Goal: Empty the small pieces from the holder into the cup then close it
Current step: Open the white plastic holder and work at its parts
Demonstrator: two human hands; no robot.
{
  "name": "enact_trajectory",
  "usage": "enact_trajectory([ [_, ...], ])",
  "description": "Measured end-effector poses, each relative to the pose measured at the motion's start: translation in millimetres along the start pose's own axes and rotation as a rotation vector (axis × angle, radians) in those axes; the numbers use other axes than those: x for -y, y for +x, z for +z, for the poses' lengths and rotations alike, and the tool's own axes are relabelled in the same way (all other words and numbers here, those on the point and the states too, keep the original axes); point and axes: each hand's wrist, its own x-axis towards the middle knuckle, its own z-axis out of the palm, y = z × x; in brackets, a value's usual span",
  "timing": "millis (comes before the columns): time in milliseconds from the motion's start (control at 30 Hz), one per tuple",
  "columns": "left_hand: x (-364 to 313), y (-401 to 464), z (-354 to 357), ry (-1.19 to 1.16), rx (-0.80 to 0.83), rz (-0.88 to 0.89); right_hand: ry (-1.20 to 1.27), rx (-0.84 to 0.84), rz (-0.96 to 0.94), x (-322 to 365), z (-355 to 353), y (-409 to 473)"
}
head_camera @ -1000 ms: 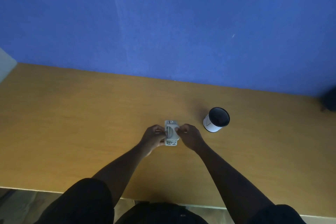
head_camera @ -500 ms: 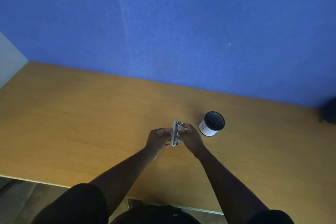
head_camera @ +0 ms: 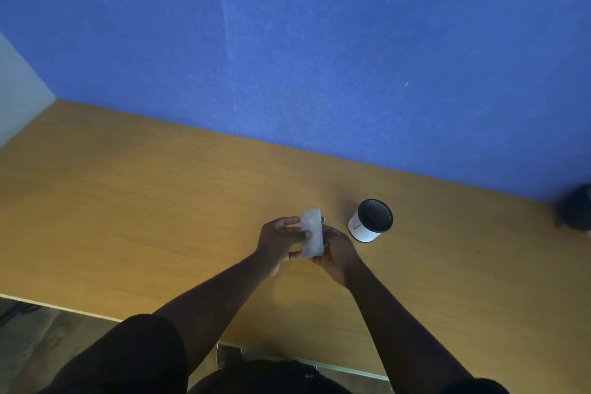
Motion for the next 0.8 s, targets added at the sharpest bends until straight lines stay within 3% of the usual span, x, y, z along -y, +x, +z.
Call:
enact_trajectory([
  [200, -7, 1, -5, -0.006, 0.018, 0.014, -0.067, -0.012, 0.017, 2, 2, -12],
  [533, -8, -1, -9, 0.023, 0.074, 0.002, 0.120, 0.123, 0.010, 1, 5, -17],
  [800, -10, -2, -5, -0.009, 0.013, -0.030, 0.115, 0.074, 0.008, 4, 5, -12],
])
